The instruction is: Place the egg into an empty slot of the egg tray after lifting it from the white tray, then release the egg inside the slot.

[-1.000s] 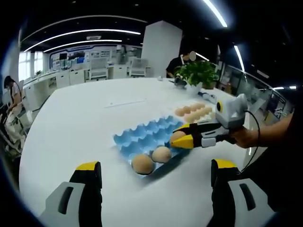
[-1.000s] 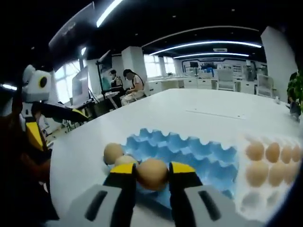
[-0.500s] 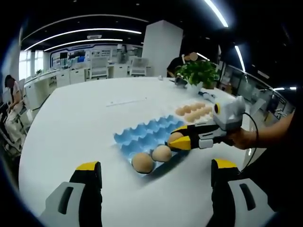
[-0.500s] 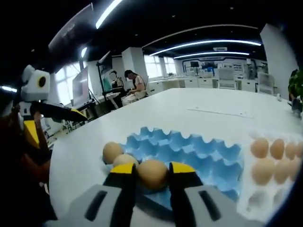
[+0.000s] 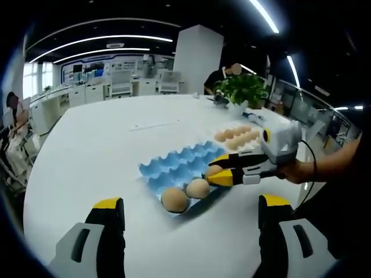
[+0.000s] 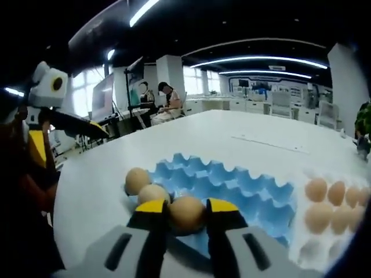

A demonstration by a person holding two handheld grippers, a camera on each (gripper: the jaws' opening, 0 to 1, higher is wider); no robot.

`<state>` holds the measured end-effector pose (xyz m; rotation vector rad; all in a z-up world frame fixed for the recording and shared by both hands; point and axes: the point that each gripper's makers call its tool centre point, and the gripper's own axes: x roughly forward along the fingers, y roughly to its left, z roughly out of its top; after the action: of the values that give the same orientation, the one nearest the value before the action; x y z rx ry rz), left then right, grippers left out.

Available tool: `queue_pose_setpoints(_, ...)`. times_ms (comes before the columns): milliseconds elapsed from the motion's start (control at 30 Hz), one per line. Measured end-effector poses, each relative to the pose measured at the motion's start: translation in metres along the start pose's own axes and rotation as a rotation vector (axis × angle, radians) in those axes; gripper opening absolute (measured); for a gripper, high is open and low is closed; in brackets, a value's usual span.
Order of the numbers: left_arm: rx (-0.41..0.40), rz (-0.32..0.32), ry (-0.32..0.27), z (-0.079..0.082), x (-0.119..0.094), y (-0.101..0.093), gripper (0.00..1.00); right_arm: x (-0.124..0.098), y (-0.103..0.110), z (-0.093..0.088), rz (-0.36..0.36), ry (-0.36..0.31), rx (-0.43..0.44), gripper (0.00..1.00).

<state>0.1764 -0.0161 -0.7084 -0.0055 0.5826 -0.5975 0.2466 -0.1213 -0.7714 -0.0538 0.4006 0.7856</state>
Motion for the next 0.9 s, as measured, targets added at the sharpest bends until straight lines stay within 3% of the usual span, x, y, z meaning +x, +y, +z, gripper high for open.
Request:
queue_pose_setpoints(367, 0.003, -0.003, -0.002, 0.001, 0.0, -0.002, 0.96, -0.002, -0.002, -0.002, -0.001, -0.009, -0.002, 0.27)
queue_pose_setpoints(467, 0.006, -0.005, -0.003, 0.001, 0.0, -0.002, 0.96, -0.006, -0.004, -0.002, -0.013, -0.01, 0.042, 0.27)
queue_pose_setpoints(900, 0.009, -0.008, -0.008, 0.003, 0.001, -0.002, 0.96, -0.037, -0.021, -0.004, -0.084, -0.029, 0.115, 0.27)
